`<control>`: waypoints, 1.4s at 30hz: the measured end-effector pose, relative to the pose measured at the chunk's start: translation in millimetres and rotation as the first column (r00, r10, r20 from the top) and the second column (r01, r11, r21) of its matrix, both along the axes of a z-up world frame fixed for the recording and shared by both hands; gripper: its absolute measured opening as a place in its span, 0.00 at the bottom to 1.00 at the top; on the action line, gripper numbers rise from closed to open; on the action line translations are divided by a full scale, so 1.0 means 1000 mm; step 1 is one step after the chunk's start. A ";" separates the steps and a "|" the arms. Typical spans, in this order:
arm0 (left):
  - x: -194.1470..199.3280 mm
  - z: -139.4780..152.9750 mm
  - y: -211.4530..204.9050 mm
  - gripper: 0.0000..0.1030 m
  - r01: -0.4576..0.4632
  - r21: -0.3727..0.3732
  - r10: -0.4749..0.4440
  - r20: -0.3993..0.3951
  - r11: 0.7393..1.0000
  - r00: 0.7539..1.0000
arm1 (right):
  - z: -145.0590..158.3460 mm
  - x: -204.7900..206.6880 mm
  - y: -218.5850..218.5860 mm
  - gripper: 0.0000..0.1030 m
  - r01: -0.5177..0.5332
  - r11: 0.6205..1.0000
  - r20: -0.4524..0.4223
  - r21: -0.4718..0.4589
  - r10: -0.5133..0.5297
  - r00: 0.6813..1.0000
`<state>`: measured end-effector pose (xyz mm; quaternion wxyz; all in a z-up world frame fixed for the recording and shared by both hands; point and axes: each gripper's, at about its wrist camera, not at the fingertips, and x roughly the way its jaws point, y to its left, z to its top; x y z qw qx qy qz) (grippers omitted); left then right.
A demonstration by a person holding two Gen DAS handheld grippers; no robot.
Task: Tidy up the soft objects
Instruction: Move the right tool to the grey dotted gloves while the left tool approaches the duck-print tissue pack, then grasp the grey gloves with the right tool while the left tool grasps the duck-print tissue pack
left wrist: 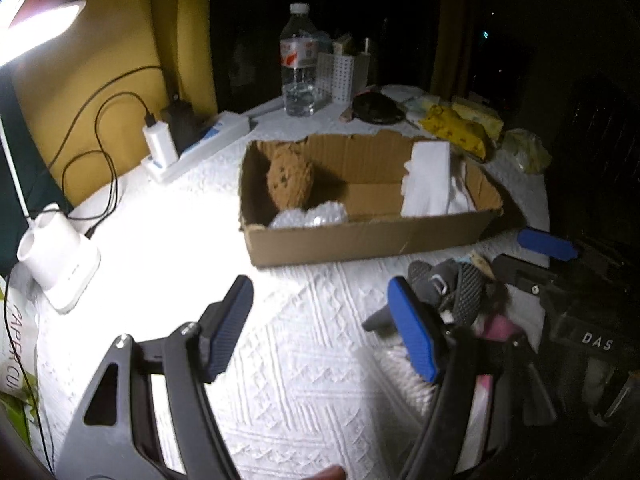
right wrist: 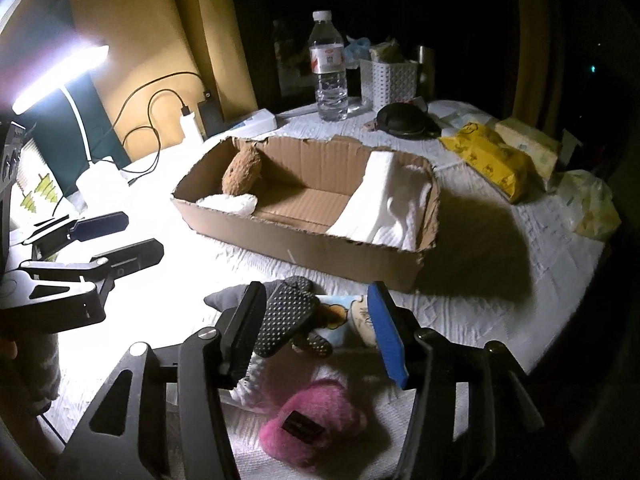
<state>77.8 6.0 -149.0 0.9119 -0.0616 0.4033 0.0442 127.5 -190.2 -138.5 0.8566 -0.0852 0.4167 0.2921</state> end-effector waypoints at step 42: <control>0.009 -0.016 -0.028 0.69 0.013 0.012 -0.012 -0.056 1.000 0.998 | 0.023 -0.002 -0.037 0.05 -0.037 0.993 0.086 0.113 0.028 0.996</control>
